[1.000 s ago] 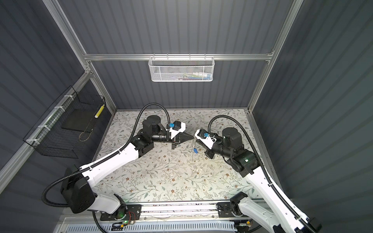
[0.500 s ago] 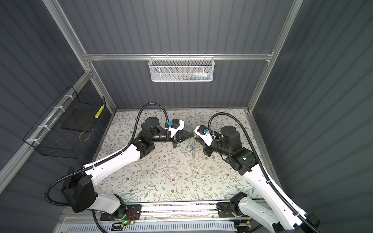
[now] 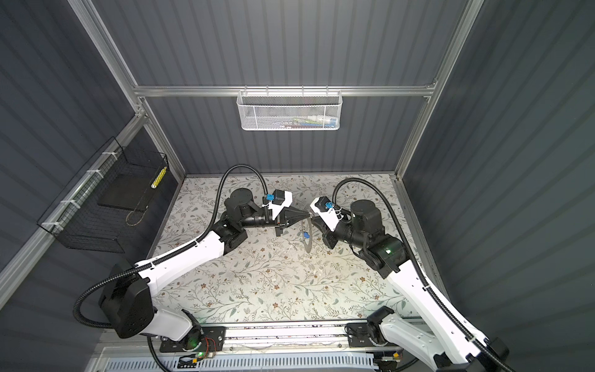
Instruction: Put the keys on the keyring
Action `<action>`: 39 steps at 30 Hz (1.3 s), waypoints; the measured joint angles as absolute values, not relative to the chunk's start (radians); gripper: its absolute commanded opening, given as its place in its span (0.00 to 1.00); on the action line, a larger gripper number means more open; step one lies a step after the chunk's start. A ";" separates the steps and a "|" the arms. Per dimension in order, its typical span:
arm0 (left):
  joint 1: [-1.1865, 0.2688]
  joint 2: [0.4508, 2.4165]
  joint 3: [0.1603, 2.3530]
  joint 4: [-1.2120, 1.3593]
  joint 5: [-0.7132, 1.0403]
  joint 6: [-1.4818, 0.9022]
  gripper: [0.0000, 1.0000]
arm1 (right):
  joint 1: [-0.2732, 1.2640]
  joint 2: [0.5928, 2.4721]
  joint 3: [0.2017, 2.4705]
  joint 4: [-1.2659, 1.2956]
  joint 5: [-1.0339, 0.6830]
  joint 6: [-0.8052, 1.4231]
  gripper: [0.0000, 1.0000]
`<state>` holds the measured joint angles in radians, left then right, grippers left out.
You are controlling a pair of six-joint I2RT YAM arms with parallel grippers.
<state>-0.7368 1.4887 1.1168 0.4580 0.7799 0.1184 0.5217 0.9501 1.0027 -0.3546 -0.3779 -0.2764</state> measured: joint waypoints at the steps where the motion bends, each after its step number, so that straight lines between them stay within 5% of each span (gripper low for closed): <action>1: -0.736 1.489 1.117 0.458 0.788 0.119 0.00 | 0.523 0.943 1.003 -0.366 -0.378 -0.281 0.15; 10: -0.730 1.489 1.117 0.444 0.874 0.130 0.00 | 0.506 0.850 1.028 -0.489 -0.381 -0.350 0.22; 39: -0.725 1.488 1.128 0.340 0.953 0.199 0.00 | 0.495 0.887 1.045 -0.467 -0.492 -0.366 0.17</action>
<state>-0.7254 1.4883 1.1282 0.3401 0.9535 0.1989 0.4953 0.8871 1.0454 -0.4675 -0.4915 -0.3664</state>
